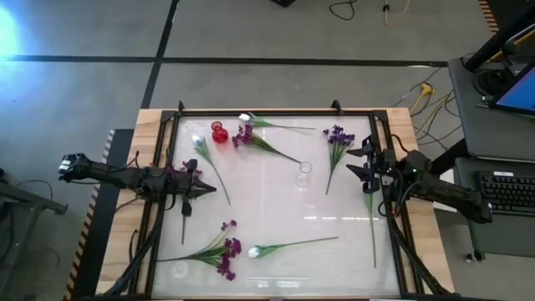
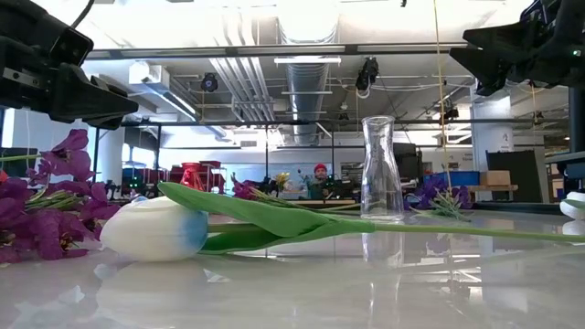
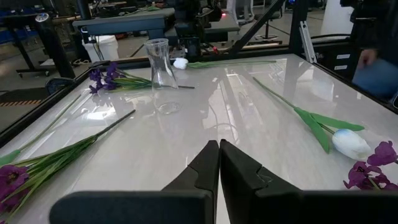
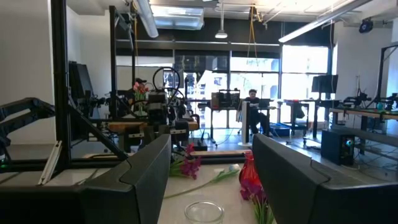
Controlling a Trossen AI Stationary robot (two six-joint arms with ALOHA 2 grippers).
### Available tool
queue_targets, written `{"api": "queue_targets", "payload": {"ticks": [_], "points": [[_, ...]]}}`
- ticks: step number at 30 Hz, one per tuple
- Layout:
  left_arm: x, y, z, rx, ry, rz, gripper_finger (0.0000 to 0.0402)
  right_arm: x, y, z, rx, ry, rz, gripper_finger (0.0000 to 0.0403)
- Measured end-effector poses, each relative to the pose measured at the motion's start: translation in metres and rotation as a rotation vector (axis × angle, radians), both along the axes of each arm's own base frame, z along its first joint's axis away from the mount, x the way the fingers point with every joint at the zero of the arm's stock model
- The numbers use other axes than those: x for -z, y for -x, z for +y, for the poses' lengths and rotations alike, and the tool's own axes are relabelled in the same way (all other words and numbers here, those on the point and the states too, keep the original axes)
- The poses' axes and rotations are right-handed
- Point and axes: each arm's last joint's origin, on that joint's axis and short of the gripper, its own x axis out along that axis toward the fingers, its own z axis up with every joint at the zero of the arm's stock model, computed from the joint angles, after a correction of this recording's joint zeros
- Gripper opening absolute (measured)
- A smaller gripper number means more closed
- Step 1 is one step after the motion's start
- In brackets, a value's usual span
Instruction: Sort flowers into vase by color
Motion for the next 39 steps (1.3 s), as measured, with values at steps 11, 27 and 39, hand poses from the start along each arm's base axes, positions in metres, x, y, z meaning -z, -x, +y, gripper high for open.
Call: {"api": "queue_targets", "payload": {"ticks": [11, 27, 39], "points": [[0.0000, 0.0000, 0.0000, 0.000, 0.000, 0.000, 0.0000, 0.0000, 0.0000, 0.0000, 0.000, 0.000, 0.000, 0.0219], [0.0000, 0.0000, 0.0000, 0.000, 0.000, 0.000, 0.0000, 0.0000, 0.0000, 0.0000, 0.000, 0.000, 0.000, 0.0219], [0.0000, 0.0000, 0.0005, -0.017, -0.003, -0.001, 0.0000, 0.0000, 0.0000, 0.0000, 0.014, 0.050, 0.004, 0.0219]]}}
